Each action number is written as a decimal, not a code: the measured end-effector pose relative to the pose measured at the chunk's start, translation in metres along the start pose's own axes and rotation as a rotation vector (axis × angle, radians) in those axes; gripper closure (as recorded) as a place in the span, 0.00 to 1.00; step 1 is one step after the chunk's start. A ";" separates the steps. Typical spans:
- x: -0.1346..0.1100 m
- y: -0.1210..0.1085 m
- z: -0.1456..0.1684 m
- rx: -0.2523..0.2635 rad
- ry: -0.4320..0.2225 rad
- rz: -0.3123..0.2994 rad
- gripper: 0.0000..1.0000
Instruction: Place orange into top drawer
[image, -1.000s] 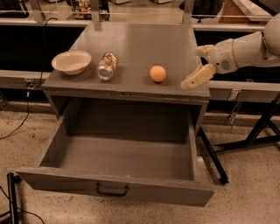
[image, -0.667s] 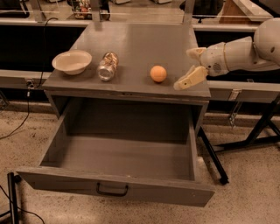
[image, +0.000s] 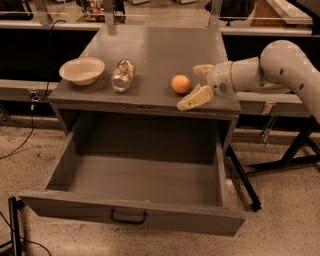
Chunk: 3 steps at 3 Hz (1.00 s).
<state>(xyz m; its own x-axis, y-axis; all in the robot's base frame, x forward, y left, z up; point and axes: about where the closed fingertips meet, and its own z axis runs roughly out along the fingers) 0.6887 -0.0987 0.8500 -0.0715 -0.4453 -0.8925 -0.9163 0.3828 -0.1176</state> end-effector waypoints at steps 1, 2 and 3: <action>0.007 0.006 0.022 -0.017 -0.015 0.042 0.00; 0.012 0.007 0.032 -0.033 -0.078 0.102 0.18; 0.008 0.010 0.036 -0.047 -0.140 0.131 0.41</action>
Offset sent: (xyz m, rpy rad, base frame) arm 0.0076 0.0238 -0.0311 0.2257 0.1049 -0.0224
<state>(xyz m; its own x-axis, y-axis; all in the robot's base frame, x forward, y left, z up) 0.6929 -0.0695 0.8263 -0.1393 -0.2761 -0.9510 -0.9204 0.3904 0.0214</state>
